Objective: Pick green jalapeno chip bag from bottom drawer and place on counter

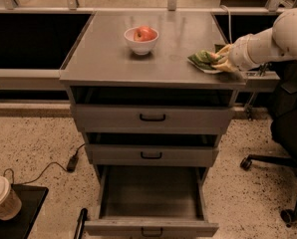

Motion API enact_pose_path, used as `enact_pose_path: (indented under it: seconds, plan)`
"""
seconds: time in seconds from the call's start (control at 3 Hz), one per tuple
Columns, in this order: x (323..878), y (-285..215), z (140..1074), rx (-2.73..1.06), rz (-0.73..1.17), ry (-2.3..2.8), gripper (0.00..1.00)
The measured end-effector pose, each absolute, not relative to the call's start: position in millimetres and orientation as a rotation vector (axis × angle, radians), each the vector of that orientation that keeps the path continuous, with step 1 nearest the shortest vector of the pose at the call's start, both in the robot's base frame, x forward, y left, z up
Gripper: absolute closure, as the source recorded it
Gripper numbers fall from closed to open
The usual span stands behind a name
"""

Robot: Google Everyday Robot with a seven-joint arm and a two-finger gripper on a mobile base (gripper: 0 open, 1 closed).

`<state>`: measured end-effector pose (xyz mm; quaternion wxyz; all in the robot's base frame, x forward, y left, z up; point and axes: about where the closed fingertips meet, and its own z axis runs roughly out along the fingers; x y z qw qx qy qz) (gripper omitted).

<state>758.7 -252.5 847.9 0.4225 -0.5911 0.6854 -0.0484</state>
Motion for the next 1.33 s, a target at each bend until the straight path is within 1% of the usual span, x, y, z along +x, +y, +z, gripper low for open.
enact_pose_path:
  seconds: [0.67, 1.0, 1.33]
  plan:
    - [758.7, -252.5, 847.9, -1.480, -0.121, 1.716, 0.13]
    - [758.8, -252.4, 847.8, -1.480, -0.121, 1.716, 0.00]
    - [758.8, -252.4, 847.8, -1.480, -0.121, 1.716, 0.00]
